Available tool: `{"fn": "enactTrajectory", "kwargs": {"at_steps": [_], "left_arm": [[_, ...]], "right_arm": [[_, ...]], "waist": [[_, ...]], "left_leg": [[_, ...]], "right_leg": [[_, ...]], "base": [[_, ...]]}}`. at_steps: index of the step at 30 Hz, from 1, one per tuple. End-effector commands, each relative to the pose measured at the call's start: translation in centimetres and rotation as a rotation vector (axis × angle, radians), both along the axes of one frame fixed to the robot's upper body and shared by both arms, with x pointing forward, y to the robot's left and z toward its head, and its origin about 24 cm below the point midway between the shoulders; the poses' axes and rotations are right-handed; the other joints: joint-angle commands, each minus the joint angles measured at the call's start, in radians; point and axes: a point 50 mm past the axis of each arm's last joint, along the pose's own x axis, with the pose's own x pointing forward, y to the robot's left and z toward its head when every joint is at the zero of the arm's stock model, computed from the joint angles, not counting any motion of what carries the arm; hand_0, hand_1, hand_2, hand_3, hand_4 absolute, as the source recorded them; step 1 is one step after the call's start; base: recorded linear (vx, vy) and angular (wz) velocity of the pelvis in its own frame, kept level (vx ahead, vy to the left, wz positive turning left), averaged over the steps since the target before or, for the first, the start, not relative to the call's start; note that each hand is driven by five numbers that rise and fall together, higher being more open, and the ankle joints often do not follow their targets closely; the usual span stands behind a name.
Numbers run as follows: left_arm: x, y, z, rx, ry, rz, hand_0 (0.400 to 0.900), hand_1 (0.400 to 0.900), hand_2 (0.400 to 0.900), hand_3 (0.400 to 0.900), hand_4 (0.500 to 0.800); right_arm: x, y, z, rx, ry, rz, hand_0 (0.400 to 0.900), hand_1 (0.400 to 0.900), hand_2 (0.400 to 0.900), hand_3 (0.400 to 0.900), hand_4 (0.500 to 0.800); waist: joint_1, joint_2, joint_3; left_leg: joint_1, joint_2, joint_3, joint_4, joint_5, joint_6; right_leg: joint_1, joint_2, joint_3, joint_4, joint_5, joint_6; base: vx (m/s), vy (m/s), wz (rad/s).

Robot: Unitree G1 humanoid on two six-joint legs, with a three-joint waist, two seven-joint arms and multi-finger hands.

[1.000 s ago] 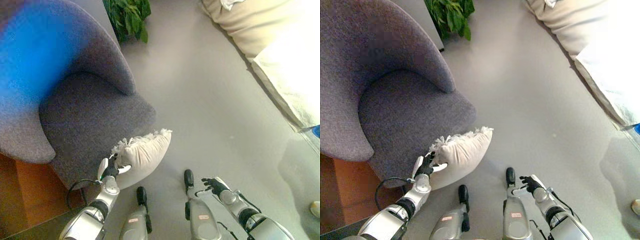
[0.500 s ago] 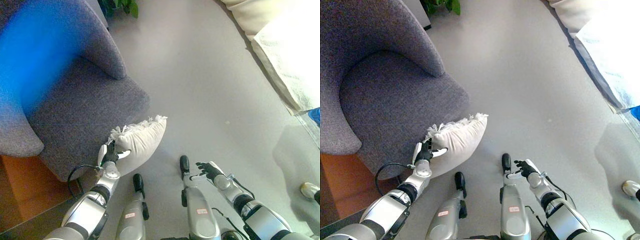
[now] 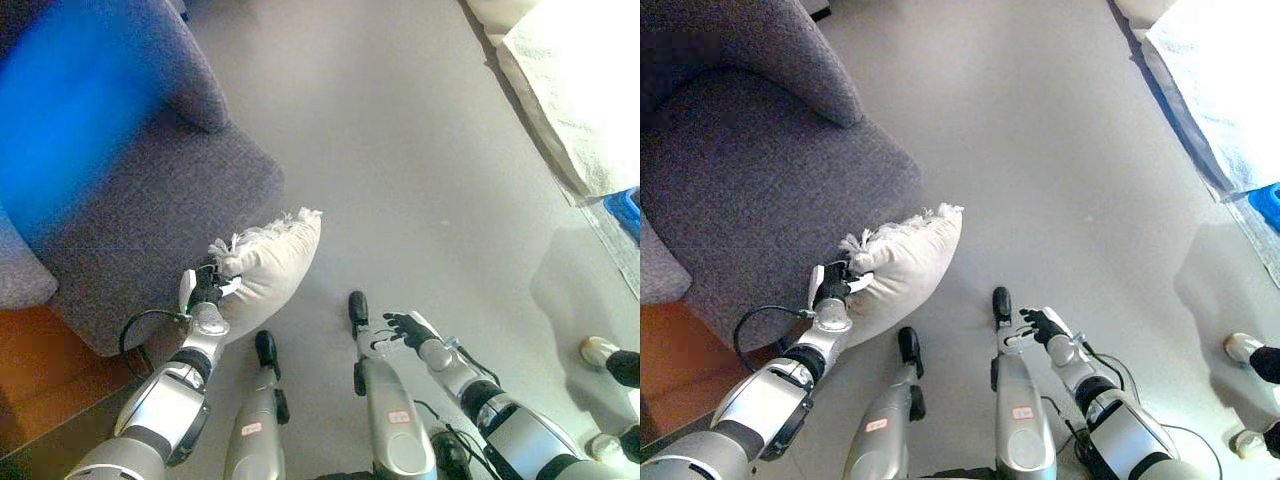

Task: Pick up the pillow and put it on the sofa.

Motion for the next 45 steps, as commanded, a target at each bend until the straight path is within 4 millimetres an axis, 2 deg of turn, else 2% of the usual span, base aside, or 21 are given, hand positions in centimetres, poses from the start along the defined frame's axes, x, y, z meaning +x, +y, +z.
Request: {"fn": "enactTrajectory", "kwargs": {"at_steps": [1, 10, 14, 19, 25, 30, 39, 45], "left_arm": [[1.4, 2.0, 3.0, 0.025, -0.101, 0.068, 0.4, 0.4, 0.4, 0.4, 0.5], [1.1, 1.9, 2.6, 0.005, -0.104, 0.058, 0.4, 0.4, 0.4, 0.4, 0.5], [0.6, 1.8, 1.8, 0.001, -0.103, 0.036, 0.4, 0.4, 0.4, 0.4, 0.5], [-0.8, 1.8, 0.2, 0.001, -0.078, 0.014, 0.4, 0.4, 0.4, 0.4, 0.5], [-3.0, 1.6, -2.4, 0.036, -0.008, -0.04, 0.4, 0.4, 0.4, 0.4, 0.5], [-4.7, 2.0, -3.6, 0.049, 0.021, -0.065, 0.4, 0.4, 0.4, 0.4, 0.5], [-5.7, 3.3, -3.4, 0.084, 0.032, -0.114, 0.4, 0.4, 0.4, 0.4, 0.5], [-4.2, 4.4, -0.9, 0.104, -0.022, -0.133, 0.4, 0.4, 0.4, 0.4, 0.5]], "right_arm": [[1.2, 0.7, 1.2, -0.015, -0.064, 0.035, 0.9, 0.9, 0.9, 0.9, 0.8], [0.6, 0.1, 0.7, -0.012, -0.052, 0.018, 0.9, 0.9, 0.9, 0.9, 0.8], [-0.2, -0.7, 0.0, -0.015, -0.015, -0.007, 0.9, 0.9, 0.9, 0.9, 0.8], [-2.1, -1.9, -1.5, -0.025, 0.052, -0.045, 0.9, 0.9, 0.9, 0.9, 0.8], [-5.3, -3.4, -3.6, -0.044, 0.172, -0.086, 0.9, 0.9, 0.9, 0.9, 0.8], [-8.9, -4.9, -5.4, -0.049, 0.289, -0.122, 0.9, 0.9, 0.9, 0.9, 0.8], [-14.3, -6.1, -7.6, -0.057, 0.452, -0.155, 0.9, 0.9, 0.9, 0.9, 0.8], [-15.7, -6.4, -8.0, -0.066, 0.503, -0.152, 0.9, 0.9, 0.9, 0.9, 0.8]], "waist": [[-0.007, -0.025, 0.021], [0.001, -0.024, 0.021], [0.015, -0.021, 0.012], [0.032, -0.013, -0.04], [0.043, 0.0, -0.124], [0.053, 0.015, -0.214], [0.066, 0.046, -0.345], [0.069, 0.055, -0.397]], "left_leg": [[-0.131, -0.065, 0.021, 0.123, -0.001, 0.069], [-0.093, -0.071, 0.009, 0.115, -0.012, 0.072], [-0.033, -0.075, -0.004, 0.101, -0.02, 0.075], [0.022, -0.078, -0.016, 0.076, -0.026, 0.076], [0.112, -0.082, -0.03, 0.021, -0.023, 0.078], [0.182, -0.084, -0.035, 0.003, -0.032, 0.082], [0.272, -0.087, -0.039, -0.025, -0.044, 0.089], [0.311, -0.089, -0.041, -0.041, -0.054, 0.096]], "right_leg": [[-0.023, 0.026, -0.002, 0.109, -0.11, 0.015], [0.019, 0.021, -0.014, 0.103, -0.121, 0.013], [0.083, 0.015, -0.03, 0.09, -0.128, 0.015], [0.149, 0.005, -0.054, 0.067, -0.137, 0.017], [0.241, 0.008, -0.068, 0.034, -0.146, 0.022], [0.313, 0.007, -0.081, 0.025, -0.161, 0.025], [0.401, 0.003, -0.098, 0.027, -0.19, 0.028], [0.44, -0.001, -0.107, 0.019, -0.201, 0.032]], "base": [[0.0, 0.0, 0.0], [0.0, 0.004, 0.03], [0.03, 0.009, 0.06], [0.05, 0.017, 0.07], [0.09, 0.042, 0.05], [0.12, 0.042, 0.03], [0.15, 0.03, 0.05], [0.07, 0.007, 0.05]]}}
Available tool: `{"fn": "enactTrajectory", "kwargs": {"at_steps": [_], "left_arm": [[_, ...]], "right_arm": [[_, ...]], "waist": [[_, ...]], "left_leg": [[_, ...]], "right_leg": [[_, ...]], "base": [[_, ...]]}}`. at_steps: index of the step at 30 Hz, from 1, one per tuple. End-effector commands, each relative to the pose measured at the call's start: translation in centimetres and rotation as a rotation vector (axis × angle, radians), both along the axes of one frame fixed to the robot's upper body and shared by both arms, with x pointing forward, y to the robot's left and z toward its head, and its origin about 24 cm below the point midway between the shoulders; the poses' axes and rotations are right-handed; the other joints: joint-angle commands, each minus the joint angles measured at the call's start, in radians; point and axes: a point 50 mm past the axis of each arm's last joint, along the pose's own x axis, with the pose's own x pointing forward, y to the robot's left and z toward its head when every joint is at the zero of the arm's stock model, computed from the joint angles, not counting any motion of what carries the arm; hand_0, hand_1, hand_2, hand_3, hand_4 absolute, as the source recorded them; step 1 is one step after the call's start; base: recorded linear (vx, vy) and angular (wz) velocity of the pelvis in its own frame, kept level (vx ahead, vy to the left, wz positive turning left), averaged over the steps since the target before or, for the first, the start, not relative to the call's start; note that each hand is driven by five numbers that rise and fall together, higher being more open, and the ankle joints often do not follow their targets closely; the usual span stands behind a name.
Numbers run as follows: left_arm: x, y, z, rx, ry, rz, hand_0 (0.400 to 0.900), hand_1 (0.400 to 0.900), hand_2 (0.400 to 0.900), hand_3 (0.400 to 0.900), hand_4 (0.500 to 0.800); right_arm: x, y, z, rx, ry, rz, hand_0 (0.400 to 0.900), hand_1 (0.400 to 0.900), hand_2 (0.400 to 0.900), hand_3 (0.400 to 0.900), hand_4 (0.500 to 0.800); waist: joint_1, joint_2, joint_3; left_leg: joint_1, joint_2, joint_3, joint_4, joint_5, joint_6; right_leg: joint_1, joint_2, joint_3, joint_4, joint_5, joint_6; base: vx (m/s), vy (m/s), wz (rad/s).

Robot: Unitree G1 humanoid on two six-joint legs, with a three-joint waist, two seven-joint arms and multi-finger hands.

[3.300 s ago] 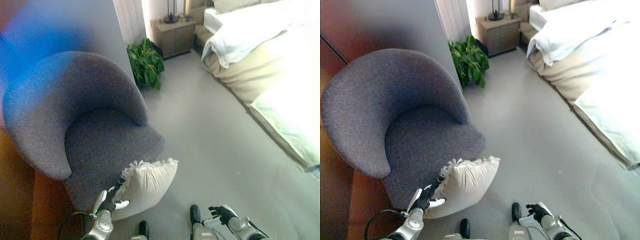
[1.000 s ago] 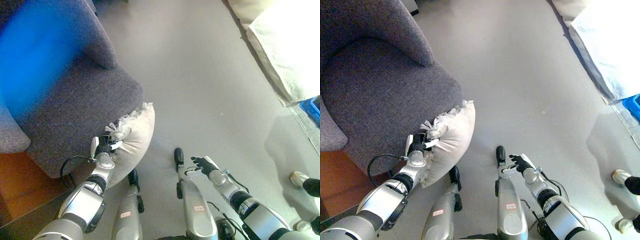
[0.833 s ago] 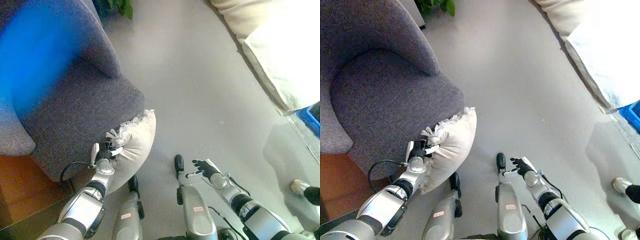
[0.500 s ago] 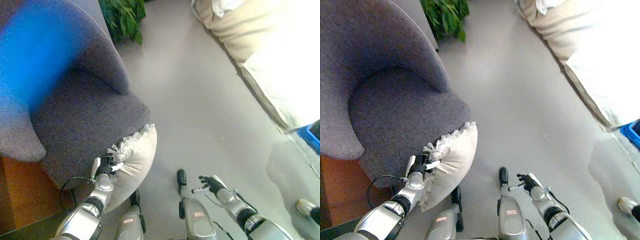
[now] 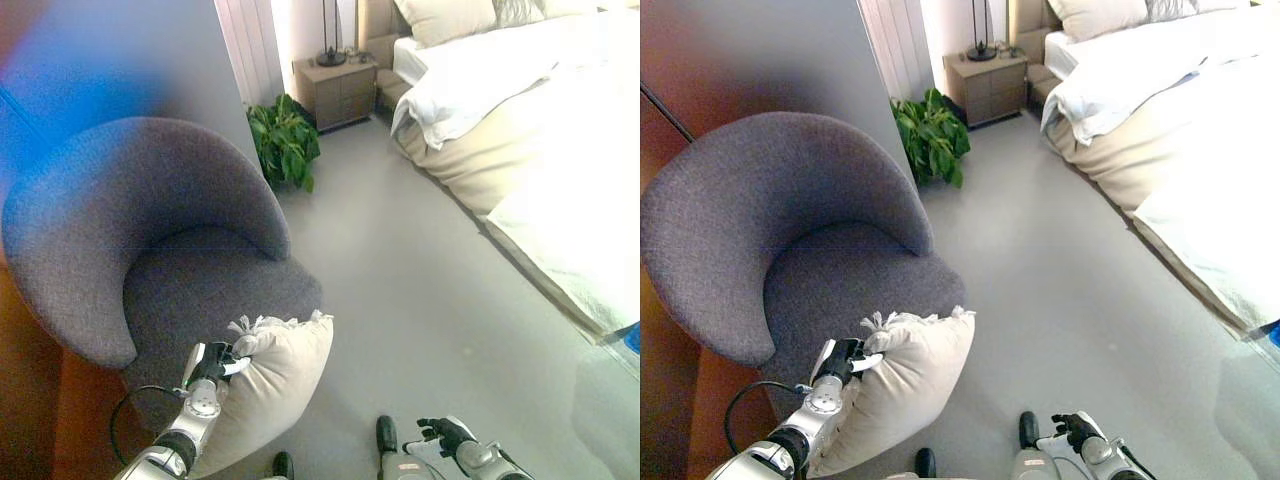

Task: Pick up the pillow and put it on the sofa.

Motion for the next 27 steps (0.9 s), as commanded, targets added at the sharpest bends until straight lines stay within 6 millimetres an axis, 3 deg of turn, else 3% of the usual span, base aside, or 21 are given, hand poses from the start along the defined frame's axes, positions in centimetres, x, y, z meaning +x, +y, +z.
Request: {"fn": "enactTrajectory", "kwargs": {"at_steps": [1, 6, 7, 13, 15, 18, 27], "left_arm": [[6.4, 3.5, 8.4, 0.088, -0.356, 0.0, 0.4, 0.4, 0.4, 0.4, 0.5], [7.9, 4.0, 11.1, 0.086, -0.414, -0.03, 0.4, 0.4, 0.4, 0.4, 0.5], [8.9, 4.4, 13.1, 0.097, -0.446, -0.049, 0.4, 0.4, 0.4, 0.4, 0.5], [11.1, 5.8, 19.8, 0.127, -0.573, -0.097, 0.4, 0.4, 0.4, 0.4, 0.5], [11.4, 6.0, 21.0, 0.131, -0.594, -0.105, 0.4, 0.4, 0.4, 0.4, 0.5], [12.2, 6.6, 26.0, 0.135, -0.666, -0.139, 0.4, 0.4, 0.4, 0.4, 0.5], [12.2, 9.8, 32.6, 0.068, -0.739, -0.013, 0.4, 0.4, 0.4, 0.4, 0.5]], "right_arm": [[-1.3, -1.4, -0.1, -0.053, 0.063, 0.037, 0.9, 0.9, 0.9, 0.9, 0.8], [-1.6, -1.7, -0.2, -0.053, 0.073, 0.029, 0.9, 0.9, 0.9, 0.9, 0.8], [-1.8, -1.9, -0.2, -0.054, 0.084, 0.024, 0.9, 0.9, 0.9, 0.9, 0.8], [-2.4, -2.2, -0.3, -0.052, 0.109, 0.002, 0.9, 0.9, 0.9, 0.9, 0.8], [-2.5, -2.3, -0.3, -0.053, 0.113, 0.001, 0.9, 0.9, 0.9, 0.9, 0.8], [-3.0, -2.4, -0.4, -0.053, 0.131, -0.006, 0.9, 0.9, 0.9, 0.9, 0.8], [-4.2, -2.8, -0.6, -0.055, 0.163, -0.023, 0.9, 0.9, 0.9, 0.9, 0.8]], "waist": [[0.01, -0.032, -0.072], [0.014, -0.028, -0.085], [0.015, -0.025, -0.093], [0.018, -0.016, -0.114], [0.019, -0.015, -0.117], [0.022, -0.008, -0.13], [0.019, 0.005, -0.152]], "left_leg": [[-0.035, -0.095, 0.016, 0.076, -0.059, 0.076], [-0.024, -0.096, 0.014, 0.071, -0.061, 0.078], [-0.017, -0.095, 0.014, 0.066, -0.062, 0.078], [-0.006, -0.095, 0.01, 0.051, -0.06, 0.079], [-0.006, -0.095, 0.01, 0.052, -0.06, 0.079], [-0.006, -0.095, 0.01, 0.05, -0.059, 0.079], [-0.003, -0.1, 0.001, 0.035, -0.053, 0.082]], "right_leg": [[0.081, 0.003, -0.026, 0.079, -0.149, 0.02], [0.092, 0.001, -0.031, 0.076, -0.151, 0.021], [0.098, 0.001, -0.035, 0.074, -0.153, 0.023], [0.11, 0.0, -0.042, 0.066, -0.153, 0.028], [0.111, -0.001, -0.043, 0.065, -0.153, 0.029], [0.112, 0.0, -0.047, 0.064, -0.153, 0.032], [0.114, 0.003, -0.045, 0.059, -0.153, 0.038]], "base": [[0.04, -0.003, 0.07], [0.02, -0.006, 0.06], [0.03, -0.015, 0.11], [0.02, -0.013, 0.09], [0.02, -0.007, 0.05], [0.05, -0.008, 0.06], [0.07, 0.007, 0.04]]}}
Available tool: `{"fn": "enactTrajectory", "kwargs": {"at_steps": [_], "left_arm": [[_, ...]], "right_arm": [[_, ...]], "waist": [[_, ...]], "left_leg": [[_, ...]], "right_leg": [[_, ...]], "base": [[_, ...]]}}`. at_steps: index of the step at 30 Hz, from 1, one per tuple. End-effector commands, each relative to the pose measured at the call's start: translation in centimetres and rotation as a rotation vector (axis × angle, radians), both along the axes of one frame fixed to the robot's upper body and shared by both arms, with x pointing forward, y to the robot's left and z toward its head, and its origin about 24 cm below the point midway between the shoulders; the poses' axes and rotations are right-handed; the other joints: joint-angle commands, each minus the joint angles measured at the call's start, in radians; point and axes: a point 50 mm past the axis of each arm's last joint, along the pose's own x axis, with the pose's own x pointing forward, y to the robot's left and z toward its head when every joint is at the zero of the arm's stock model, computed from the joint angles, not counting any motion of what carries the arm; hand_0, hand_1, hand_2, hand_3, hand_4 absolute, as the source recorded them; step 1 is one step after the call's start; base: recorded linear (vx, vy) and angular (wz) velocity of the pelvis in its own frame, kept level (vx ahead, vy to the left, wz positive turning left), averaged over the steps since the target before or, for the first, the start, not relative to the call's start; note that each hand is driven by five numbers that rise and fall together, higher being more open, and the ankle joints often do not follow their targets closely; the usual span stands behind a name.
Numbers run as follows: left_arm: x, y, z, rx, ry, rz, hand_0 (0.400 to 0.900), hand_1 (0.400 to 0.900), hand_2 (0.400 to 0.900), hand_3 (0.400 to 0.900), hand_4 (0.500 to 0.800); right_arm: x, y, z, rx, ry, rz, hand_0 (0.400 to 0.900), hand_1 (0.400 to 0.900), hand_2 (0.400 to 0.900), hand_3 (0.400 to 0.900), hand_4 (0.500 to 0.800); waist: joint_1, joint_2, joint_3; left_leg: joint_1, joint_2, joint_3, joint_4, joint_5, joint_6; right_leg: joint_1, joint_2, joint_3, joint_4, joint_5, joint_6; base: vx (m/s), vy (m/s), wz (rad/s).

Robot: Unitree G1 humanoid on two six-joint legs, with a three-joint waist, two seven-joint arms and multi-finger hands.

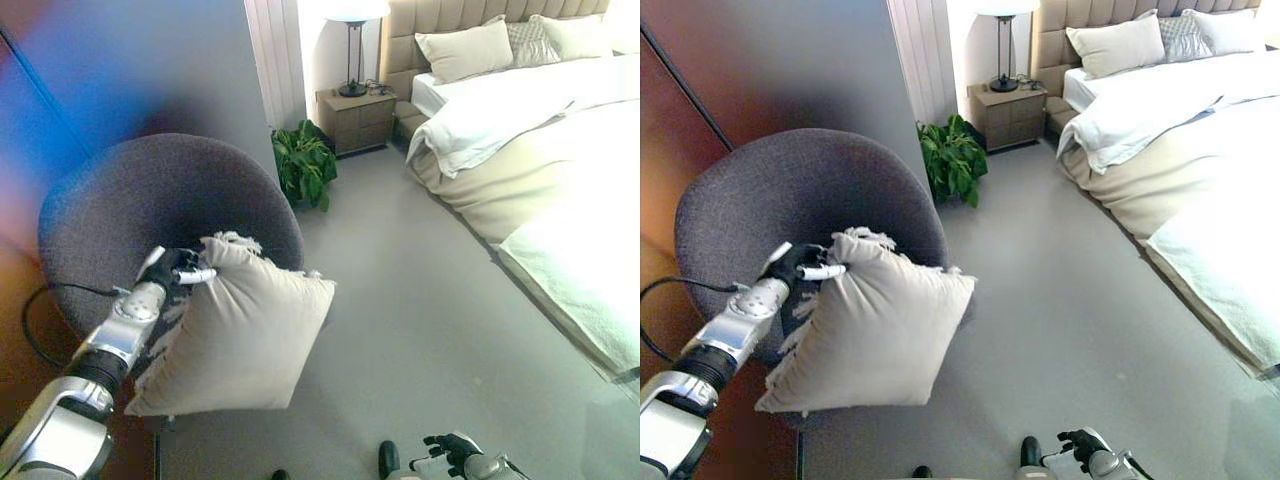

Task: Pick up the pillow and put it on the sofa.

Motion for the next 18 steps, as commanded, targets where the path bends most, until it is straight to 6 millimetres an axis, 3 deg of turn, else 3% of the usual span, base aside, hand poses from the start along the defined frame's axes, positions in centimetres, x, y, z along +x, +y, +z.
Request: {"fn": "enactTrajectory", "kwargs": {"at_steps": [1, 8, 13, 17, 18], "left_arm": [[2.2, 3.2, 15.6, -0.007, -0.466, 0.123, 0.4, 0.4, 0.4, 0.4, 0.5], [1.3, 6.5, 15.8, -0.048, -0.365, 0.286, 0.4, 0.4, 0.4, 0.4, 0.5], [0.7, 7.9, 15.3, -0.027, -0.342, 0.408, 0.4, 0.4, 0.4, 0.4, 0.5], [1.0, 7.6, 16.0, 0.026, -0.376, 0.455, 0.4, 0.4, 0.4, 0.4, 0.5], [1.3, 7.3, 16.3, 0.04, -0.389, 0.458, 0.606, 0.606, 0.606, 0.606, 0.624]], "right_arm": [[-2.7, -2.2, -0.2, -0.061, 0.093, -0.015, 0.9, 0.9, 0.9, 0.9, 0.8], [-3.7, -2.4, -0.4, -0.071, 0.116, -0.027, 0.9, 0.9, 0.9, 0.9, 0.8], [-4.6, -2.5, -0.6, -0.079, 0.127, -0.038, 0.9, 0.9, 0.9, 0.9, 0.8], [-4.2, -2.8, -0.4, -0.086, 0.095, -0.054, 0.9, 0.9, 0.9, 0.9, 0.8], [-3.9, -2.9, -0.3, -0.086, 0.083, -0.056, 0.9, 0.9, 0.9, 0.9, 0.8]], "waist": [[-0.01, 0.013, -0.116], [-0.019, 0.021, -0.119], [-0.03, 0.021, -0.118], [-0.039, 0.018, -0.1], [-0.04, 0.018, -0.092]], "left_leg": [[-0.017, -0.107, 0.049, 0.038, -0.053, 0.088], [-0.017, -0.112, 0.054, 0.018, -0.046, 0.089], [-0.032, -0.115, 0.053, -0.001, -0.034, 0.085], [-0.067, -0.118, 0.054, -0.002, -0.027, 0.084], [-0.076, -0.12, 0.054, -0.002, -0.027, 0.086]], "right_leg": [[0.073, 0.002, 0.005, 0.058, -0.135, 0.041], [0.069, 0.002, 0.002, 0.052, -0.136, 0.046], [0.06, 0.005, -0.002, 0.041, -0.13, 0.051], [0.025, 0.003, -0.003, 0.048, -0.129, 0.051], [0.013, 0.001, -0.001, 0.052, -0.129, 0.05]], "base": [[0.08, 0.028, 0.01], [0.08, 0.03, 0.05], [0.06, 0.039, 0.11], [-0.04, 0.028, 0.12], [-0.14, 0.037, 0.09]]}}
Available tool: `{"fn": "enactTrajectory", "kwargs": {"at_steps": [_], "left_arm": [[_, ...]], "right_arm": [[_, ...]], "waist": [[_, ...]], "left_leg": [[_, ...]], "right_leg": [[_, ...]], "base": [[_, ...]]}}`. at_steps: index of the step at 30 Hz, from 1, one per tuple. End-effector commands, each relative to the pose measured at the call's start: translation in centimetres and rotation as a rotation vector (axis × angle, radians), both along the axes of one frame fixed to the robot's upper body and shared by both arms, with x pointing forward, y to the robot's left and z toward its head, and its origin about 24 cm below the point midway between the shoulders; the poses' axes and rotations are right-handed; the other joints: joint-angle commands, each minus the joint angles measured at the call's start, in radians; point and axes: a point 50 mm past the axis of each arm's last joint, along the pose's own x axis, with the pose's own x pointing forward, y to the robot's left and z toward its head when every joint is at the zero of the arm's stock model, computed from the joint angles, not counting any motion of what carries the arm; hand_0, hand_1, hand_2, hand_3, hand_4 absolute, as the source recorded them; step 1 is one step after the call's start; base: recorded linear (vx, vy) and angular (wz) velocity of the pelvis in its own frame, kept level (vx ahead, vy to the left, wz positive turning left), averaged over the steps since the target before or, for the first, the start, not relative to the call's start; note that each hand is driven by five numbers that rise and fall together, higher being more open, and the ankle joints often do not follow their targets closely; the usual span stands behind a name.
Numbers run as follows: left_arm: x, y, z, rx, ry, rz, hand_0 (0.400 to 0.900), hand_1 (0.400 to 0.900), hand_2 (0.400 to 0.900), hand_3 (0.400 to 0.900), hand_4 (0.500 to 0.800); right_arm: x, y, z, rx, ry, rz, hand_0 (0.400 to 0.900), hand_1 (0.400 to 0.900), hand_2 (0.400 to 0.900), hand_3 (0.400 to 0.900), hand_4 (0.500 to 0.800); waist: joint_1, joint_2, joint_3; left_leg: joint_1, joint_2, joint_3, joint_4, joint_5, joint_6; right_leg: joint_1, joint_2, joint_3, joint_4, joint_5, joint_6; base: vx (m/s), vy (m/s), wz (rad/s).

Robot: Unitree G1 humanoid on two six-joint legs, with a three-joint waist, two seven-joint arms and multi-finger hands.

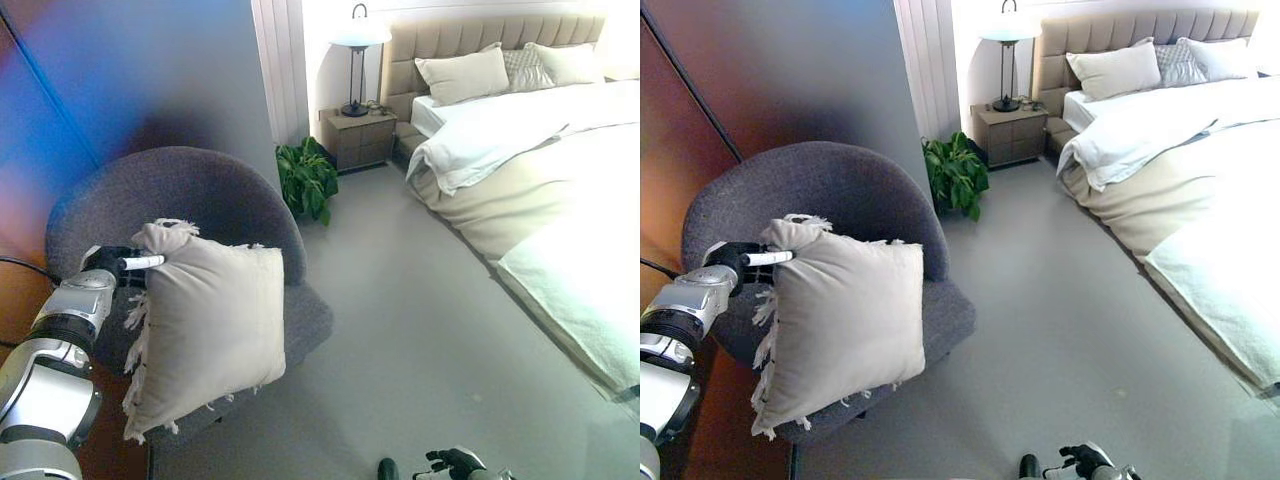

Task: Pick up the pillow and put it on the sofa.

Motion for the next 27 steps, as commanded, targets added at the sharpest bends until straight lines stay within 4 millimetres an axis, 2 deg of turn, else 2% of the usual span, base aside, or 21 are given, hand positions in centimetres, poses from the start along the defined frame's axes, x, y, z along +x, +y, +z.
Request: {"fn": "enactTrajectory", "kwargs": {"at_steps": [1, 2, 6, 10, 21, 25, 27], "left_arm": [[2.4, 1.2, 15.1, 0.219, -0.464, 0.095, 0.757, 0.757, 0.757, 0.757, 0.714], [2.6, 0.9, 15.3, 0.223, -0.475, 0.098, 0.9, 0.9, 0.9, 0.9, 0.8], [2.9, 0.5, 15.7, 0.245, -0.487, 0.096, 0.9, 0.9, 0.9, 0.9, 0.8], [2.6, 0.8, 16.3, 0.285, -0.498, 0.115, 0.9, 0.9, 0.9, 0.9, 0.8], [1.2, 1.6, 21.0, 0.559, -0.588, 0.175, 0.9, 0.9, 0.9, 0.9, 0.8], [1.3, 1.0, 21.7, 0.549, -0.646, 0.138, 0.9, 0.9, 0.9, 0.9, 0.8], [1.9, 0.3, 21.2, 0.446, -0.667, 0.089, 0.9, 0.9, 0.9, 0.9, 0.8]], "right_arm": [[-1.2, -2.9, 0.5, -0.092, 0.023, -0.022, 0.9, 0.9, 0.9, 0.9, 0.8], [-0.8, -2.8, 0.6, -0.091, 0.011, -0.026, 0.9, 0.9, 0.9, 0.9, 0.8], [-0.2, -2.8, 0.7, -0.087, -0.007, -0.032, 0.9, 0.9, 0.9, 0.9, 0.8], [-0.7, -2.7, 0.6, -0.085, 0.002, -0.031, 0.9, 0.9, 0.9, 0.9, 0.8], [-1.9, -2.9, 0.4, -0.091, 0.036, -0.021, 0.9, 0.9, 0.9, 0.9, 0.8], [-2.1, -2.9, 0.4, -0.091, 0.038, -0.019, 0.9, 0.9, 0.9, 0.9, 0.8], [-2.1, -2.8, 0.3, -0.089, 0.038, -0.019, 0.9, 0.9, 0.9, 0.9, 0.8]], "waist": [[-0.02, 0.048, 0.002], [-0.02, 0.048, 0.01], [-0.022, 0.05, 0.023], [-0.026, 0.051, 0.017], [-0.031, 0.051, 0.003], [-0.025, 0.054, 0.001], [-0.019, 0.054, -0.001]], "left_leg": [[-0.03, -0.11, 0.076, 0.003, -0.028, 0.088], [-0.036, -0.111, 0.075, 0.003, -0.028, 0.089], [-0.036, -0.114, 0.078, 0.003, -0.034, 0.092], [-0.026, -0.114, 0.085, 0.003, -0.038, 0.091], [0.002, -0.113, 0.092, 0.003, -0.049, 0.089], [0.004, -0.113, 0.089, 0.003, -0.051, 0.089], [0.006, -0.114, 0.086, 0.003, -0.052, 0.089]], "right_leg": [[0.035, 0.015, 0.017, 0.053, -0.12, 0.042], [0.027, 0.014, 0.018, 0.056, -0.122, 0.041], [0.025, 0.012, 0.022, 0.059, -0.125, 0.041], [0.034, 0.011, 0.024, 0.057, -0.128, 0.044], [0.06, 0.013, 0.03, 0.049, -0.133, 0.045], [0.065, 0.012, 0.027, 0.049, -0.137, 0.044], [0.067, 0.012, 0.025, 0.051, -0.14, 0.044]], "base": [[-0.15, 0.036, 0.08], [-0.12, 0.025, 0.06], [-0.03, 0.007, 0.02], [0.05, 0.012, -0.02], [0.05, -0.002, -0.03], [0.0, 0.0, 0.0], [0.0, 0.0, 0.0]]}}
